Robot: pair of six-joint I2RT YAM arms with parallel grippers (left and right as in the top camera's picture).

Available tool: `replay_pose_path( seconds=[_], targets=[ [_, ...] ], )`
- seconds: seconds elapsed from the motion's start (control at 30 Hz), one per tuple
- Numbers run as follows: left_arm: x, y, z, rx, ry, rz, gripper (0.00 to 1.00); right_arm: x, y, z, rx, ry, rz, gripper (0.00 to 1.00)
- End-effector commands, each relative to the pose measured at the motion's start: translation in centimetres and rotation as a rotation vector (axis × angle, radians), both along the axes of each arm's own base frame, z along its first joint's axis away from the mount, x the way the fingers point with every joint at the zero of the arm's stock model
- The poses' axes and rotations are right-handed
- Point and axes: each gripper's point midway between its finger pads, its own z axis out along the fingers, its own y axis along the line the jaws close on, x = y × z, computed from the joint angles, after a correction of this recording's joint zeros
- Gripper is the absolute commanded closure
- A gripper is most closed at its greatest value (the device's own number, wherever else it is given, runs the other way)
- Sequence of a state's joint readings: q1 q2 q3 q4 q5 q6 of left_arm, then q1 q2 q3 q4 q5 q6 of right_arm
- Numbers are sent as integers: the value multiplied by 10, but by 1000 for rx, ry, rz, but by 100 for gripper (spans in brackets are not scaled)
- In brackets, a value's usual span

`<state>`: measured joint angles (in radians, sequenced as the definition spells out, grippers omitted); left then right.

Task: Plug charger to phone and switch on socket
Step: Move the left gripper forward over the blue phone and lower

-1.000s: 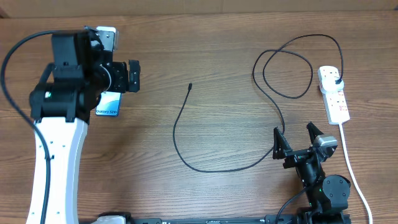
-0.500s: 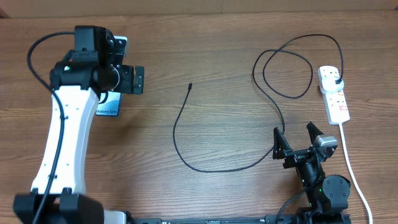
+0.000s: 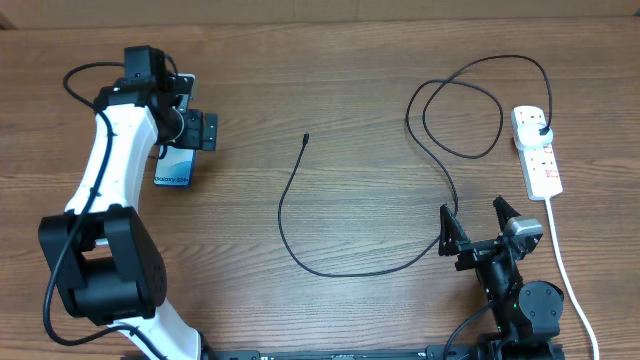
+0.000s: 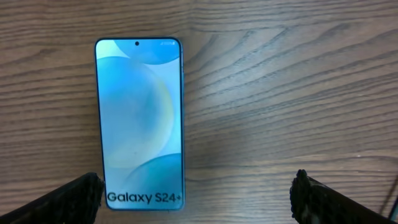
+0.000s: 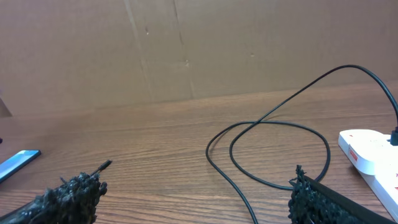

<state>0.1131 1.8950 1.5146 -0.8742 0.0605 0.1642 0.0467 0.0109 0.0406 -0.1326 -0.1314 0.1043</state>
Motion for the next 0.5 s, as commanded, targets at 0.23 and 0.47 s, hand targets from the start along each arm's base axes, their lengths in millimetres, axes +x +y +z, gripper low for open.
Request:
replay_pose_path(
  seconds=[0.23,0.47],
  targets=[
    [8,16,-16,-12,5,-89,0,0,2,0,-1,-6,8,0],
    [8,14,-52,-45,72,-84,0,0,2,0,-1,-6,8,0]
  ],
)
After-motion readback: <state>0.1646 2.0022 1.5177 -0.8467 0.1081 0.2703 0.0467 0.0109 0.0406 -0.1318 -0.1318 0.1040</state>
